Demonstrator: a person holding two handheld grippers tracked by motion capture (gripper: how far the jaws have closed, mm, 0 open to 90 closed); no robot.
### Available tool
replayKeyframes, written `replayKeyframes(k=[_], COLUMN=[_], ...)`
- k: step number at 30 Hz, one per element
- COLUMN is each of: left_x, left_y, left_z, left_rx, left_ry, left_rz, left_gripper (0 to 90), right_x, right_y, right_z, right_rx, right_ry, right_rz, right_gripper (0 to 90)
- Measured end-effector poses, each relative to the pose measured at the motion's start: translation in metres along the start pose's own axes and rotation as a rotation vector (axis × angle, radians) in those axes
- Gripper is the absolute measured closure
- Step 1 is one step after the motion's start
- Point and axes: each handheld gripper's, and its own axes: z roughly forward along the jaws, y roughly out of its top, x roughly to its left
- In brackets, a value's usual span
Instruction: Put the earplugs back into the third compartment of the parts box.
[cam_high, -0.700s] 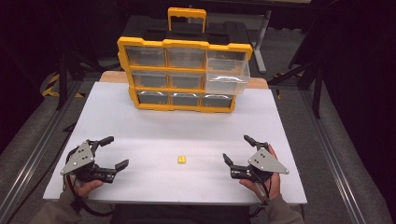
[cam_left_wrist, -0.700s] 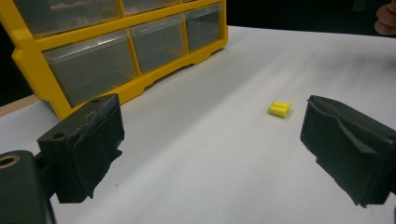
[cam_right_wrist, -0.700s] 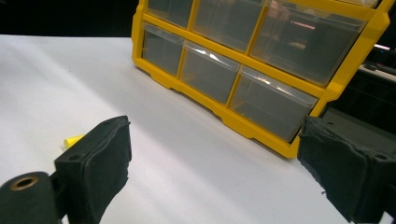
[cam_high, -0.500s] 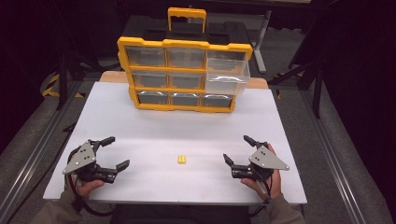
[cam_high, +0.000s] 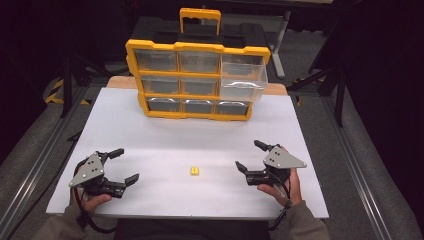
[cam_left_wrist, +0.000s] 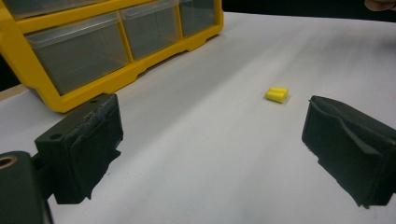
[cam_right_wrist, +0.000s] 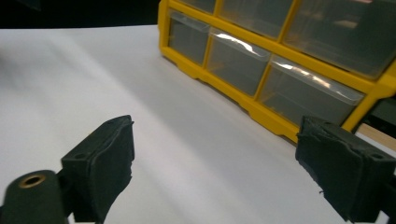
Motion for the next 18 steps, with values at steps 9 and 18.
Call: replayKeyframes(k=[9,18], left_x=[0.0,0.001], left_y=[-0.002,-0.002], left_z=[0.0,-0.001], left_rx=[0.006,-0.001], left_ry=[-0.004,-0.006], left_rz=[0.0,-0.003], left_gripper=[6.2,6.2], right_x=[0.003,0.025], right_y=[0.013,0.014], right_z=[0.041,0.087], right_rx=[0.131,0.263], right_ry=[0.176,0.33], right_rz=[-0.044,-0.118], right_gripper=[11.1,18.6])
